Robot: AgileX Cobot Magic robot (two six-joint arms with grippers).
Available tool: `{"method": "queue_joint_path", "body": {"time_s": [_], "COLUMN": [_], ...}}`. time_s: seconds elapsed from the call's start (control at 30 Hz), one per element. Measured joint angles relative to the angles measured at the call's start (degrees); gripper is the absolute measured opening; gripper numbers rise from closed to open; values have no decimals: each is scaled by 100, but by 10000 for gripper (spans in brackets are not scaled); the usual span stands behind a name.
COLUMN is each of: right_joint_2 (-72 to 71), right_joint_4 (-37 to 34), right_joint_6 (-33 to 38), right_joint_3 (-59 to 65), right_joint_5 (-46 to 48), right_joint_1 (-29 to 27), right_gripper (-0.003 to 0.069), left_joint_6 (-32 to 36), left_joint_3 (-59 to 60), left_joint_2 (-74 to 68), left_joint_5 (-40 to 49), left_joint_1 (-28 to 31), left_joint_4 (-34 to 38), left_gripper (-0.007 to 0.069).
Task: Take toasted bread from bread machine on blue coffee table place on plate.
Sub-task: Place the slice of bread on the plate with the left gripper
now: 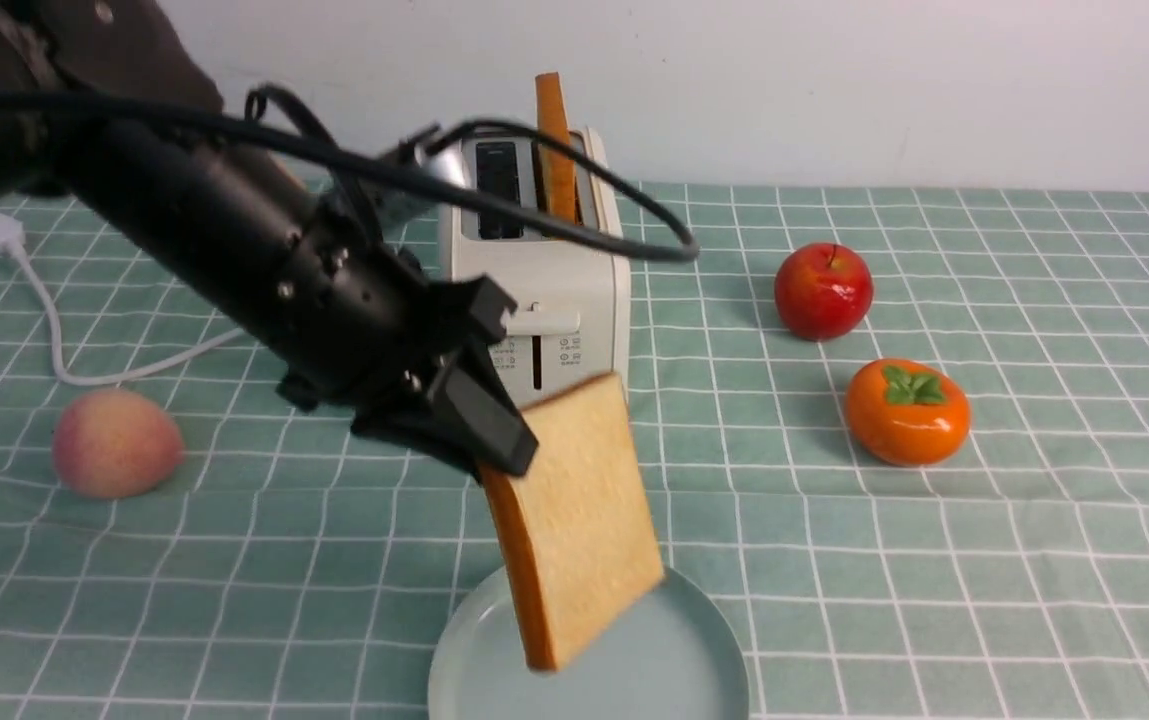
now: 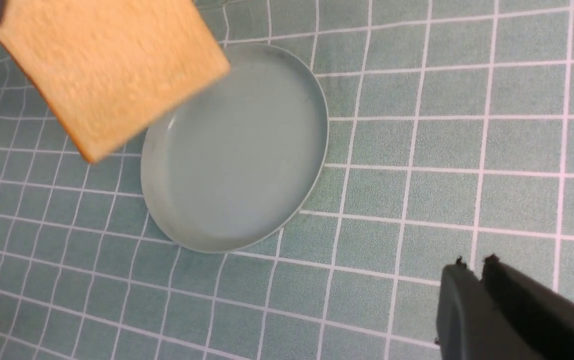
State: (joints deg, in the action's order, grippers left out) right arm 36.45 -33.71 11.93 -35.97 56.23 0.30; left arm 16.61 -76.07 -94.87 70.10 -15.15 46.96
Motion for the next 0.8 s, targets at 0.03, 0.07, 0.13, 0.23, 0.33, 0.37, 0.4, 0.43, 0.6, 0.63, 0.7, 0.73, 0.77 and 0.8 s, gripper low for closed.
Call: {"method": "queue_joint_path", "body": {"time_s": [0.03,0.07,0.13,0.23,0.33,0.37,0.4,0.43,0.6,0.63,0.7,0.73,0.77,0.8], "right_joint_2": [0,0,0,0,0,0,0,0,0,0,0,0,9,31], "right_joint_4": [25,33,109,147,157,157,157,157,157,157,157,157,160,164], "right_joint_6": [0,0,0,0,0,0,0,0,0,6,84,103,103,56], "right_joint_3": [0,0,0,0,0,0,0,0,0,0,0,-13,-32,-82], "right_joint_5": [0,0,0,0,-46,-62,-101,-115,-127,-127,-127,-127,-91,-30], "right_joint_1": [0,0,0,0,0,0,0,0,0,0,0,0,0,0], "right_gripper": [59,60,65,69,73,73,76,76,81,83,85,86,86,86], "left_joint_6": [122,165,376,490,517,517,517,517,517,510,372,227,92,-55], "left_joint_3": [223,306,730,1099,1260,1261,1272,1272,1272,1272,1261,1254,1247,1234], "left_joint_2": [0,0,0,0,-55,-70,-158,-214,-372,-385,-385,-385,-385,-372], "left_joint_5": [-23,-28,-70,-396,-843,-866,-1054,-1113,-1263,-1239,-1180,-1133,-1122,-1100], "left_joint_1": [0,0,0,0,0,0,0,0,0,0,0,0,0,0], "left_joint_4": [129,148,269,306,313,321,327,335,138,-133,-509,-776,-959,-1147], "left_gripper": [85,85,85,85,85,85,92,104,227,286,332,349,355,358]}}
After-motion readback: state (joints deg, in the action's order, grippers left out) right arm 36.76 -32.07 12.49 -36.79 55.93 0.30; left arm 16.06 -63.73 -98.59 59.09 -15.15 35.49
